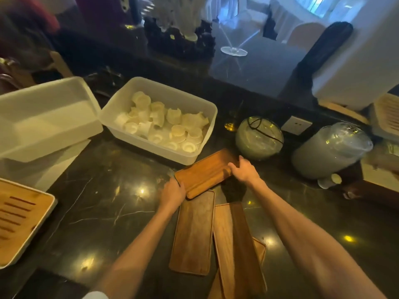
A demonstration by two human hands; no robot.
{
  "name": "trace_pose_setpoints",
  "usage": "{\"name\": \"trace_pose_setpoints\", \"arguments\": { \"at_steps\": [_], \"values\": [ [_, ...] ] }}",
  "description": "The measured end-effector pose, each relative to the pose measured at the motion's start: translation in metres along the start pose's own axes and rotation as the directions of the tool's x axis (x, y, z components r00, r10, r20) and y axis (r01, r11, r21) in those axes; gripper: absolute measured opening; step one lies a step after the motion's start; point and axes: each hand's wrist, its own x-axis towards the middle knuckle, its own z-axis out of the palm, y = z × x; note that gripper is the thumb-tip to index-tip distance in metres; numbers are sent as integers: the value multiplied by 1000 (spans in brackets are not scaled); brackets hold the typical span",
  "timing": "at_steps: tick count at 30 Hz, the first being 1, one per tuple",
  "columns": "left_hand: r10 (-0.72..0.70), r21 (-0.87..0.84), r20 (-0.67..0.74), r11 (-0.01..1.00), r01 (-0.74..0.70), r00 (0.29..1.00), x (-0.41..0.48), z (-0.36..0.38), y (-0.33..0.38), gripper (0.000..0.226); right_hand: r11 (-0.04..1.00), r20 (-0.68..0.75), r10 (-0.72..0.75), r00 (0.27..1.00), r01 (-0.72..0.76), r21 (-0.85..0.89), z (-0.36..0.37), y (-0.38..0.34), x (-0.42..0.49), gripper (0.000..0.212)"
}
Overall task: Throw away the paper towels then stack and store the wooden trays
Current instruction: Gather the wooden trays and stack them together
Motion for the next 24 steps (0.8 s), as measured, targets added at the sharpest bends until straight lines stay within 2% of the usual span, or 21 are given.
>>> {"name": "trace_pose_setpoints", "arguments": {
  "at_steps": [2, 5, 7, 10, 13, 17, 21, 24],
  "values": [
    [-34, -54, 41, 998, 36, 999, 6, 11, -4, 34, 994, 40, 53, 998, -57, 91, 9, 5, 11, 72],
    [-51, -125, 60, 990, 59, 997, 11, 20, -5, 30, 985, 9, 89, 996, -89, 151, 15, 11, 16, 66],
    [-66, -202, 29, 977, 70, 997, 11, 24, -6, 25, 973, 3, 122, 993, -120, 198, 16, 15, 20, 61],
    [-81, -289, -21, 955, 72, 996, 4, 19, -6, 26, 901, 101, 218, 971, -240, 362, 15, 23, 15, 49],
    [-39, -315, -29, 949, 28, 999, -12, 8, -2, 29, 858, 89, 138, 986, -164, 487, 10, 37, -7, 37],
    [52, -291, -107, 953, -81, 993, -69, 10, 21, 30, 808, -11, -27, 1000, 28, 588, -15, 87, -66, 35],
    [183, -259, -165, 940, -221, 969, -161, 50, 64, 33, 834, -124, -120, 985, 168, 526, -39, 186, -131, 33],
    [202, -252, -132, 940, -230, 970, -230, 103, 93, 35, 894, -202, -126, 971, 200, 402, -55, 271, -176, 30]
  ]
}}
